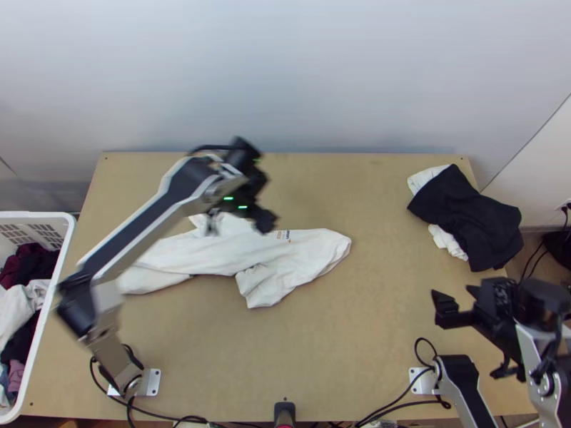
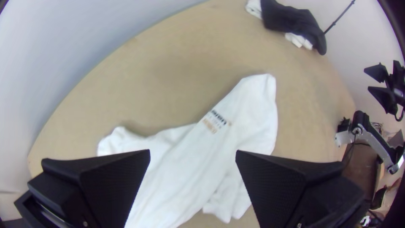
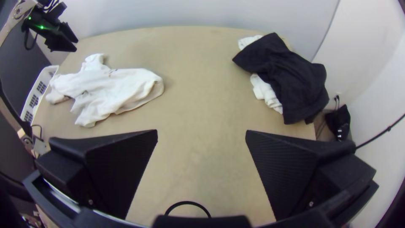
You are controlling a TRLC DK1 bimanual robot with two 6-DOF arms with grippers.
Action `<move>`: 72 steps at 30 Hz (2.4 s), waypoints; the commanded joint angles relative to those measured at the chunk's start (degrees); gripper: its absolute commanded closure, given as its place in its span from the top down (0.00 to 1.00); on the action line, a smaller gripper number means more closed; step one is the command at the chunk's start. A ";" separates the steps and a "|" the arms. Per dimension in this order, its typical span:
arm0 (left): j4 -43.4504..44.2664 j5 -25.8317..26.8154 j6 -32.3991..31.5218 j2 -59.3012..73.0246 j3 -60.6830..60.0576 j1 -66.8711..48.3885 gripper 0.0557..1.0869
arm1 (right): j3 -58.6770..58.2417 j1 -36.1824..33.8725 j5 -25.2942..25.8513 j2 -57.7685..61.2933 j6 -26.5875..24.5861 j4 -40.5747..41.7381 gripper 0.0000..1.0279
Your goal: Fold the t-shirt
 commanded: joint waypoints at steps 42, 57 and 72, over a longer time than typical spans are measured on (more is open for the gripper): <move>19.80 -12.21 53.09 -36.37 -53.82 58.21 0.95 | 15.48 38.43 -12.62 53.49 -0.77 10.65 0.80; 21.38 -12.30 53.36 -37.08 -54.00 58.47 0.95 | 18.64 44.06 -9.89 67.82 -1.91 20.23 0.71; 21.38 -12.30 53.36 -37.52 -53.91 58.21 0.95 | 15.66 44.94 0.30 71.95 -6.40 26.39 0.75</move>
